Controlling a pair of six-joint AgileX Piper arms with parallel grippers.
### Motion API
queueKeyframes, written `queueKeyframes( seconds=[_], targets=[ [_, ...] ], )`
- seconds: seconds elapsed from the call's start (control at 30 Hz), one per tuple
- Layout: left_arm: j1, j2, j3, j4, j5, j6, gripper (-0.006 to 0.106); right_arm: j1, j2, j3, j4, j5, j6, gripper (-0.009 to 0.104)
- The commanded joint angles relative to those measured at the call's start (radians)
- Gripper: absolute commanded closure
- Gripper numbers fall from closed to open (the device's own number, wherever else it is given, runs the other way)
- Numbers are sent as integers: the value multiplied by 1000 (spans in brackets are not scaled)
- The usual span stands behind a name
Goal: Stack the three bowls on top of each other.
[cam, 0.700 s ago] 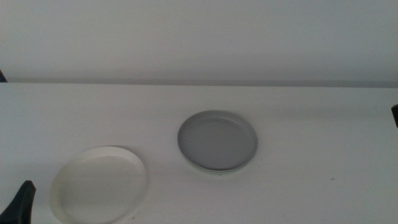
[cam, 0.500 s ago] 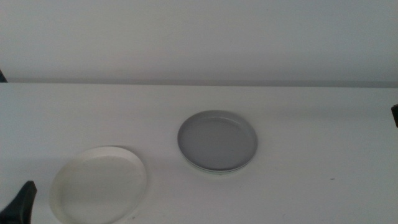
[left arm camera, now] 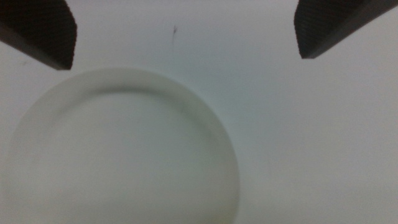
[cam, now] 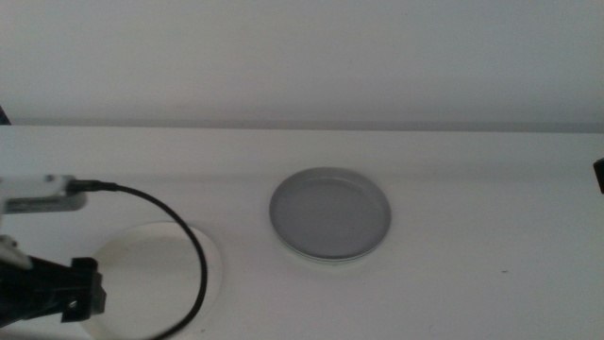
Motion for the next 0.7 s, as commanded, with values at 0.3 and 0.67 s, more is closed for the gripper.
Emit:
queueKeyframes(
  seconds=[0.3, 0.67],
  targets=[
    [54, 363, -176, -2, -66, 178, 7, 1, 0, -5, -2, 98, -1, 9],
    [96, 532, -176, 21, -214, 201, 7, 1, 0, -5, -2, 98, -1, 9]
  ],
)
